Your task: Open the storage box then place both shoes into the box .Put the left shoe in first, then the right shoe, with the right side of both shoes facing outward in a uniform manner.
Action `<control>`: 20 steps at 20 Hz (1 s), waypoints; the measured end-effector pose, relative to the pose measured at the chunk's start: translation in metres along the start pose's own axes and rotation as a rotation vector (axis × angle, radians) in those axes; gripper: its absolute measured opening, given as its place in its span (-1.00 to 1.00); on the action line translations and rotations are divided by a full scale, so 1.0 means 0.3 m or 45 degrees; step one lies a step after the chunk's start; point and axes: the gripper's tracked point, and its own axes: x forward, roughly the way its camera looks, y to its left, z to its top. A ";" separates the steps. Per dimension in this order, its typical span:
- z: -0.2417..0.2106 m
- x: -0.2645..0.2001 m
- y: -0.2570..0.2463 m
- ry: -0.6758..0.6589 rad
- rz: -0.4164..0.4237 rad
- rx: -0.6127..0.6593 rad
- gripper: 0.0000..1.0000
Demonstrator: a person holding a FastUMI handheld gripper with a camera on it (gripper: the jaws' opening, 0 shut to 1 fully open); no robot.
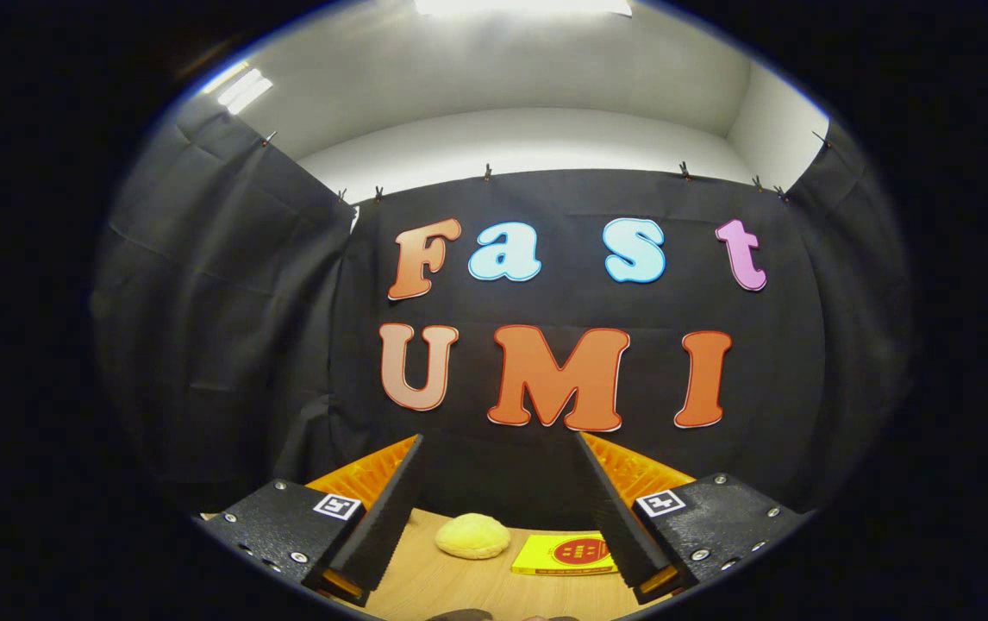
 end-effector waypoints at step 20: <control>-0.629 -0.036 0.512 0.744 0.478 0.416 0.99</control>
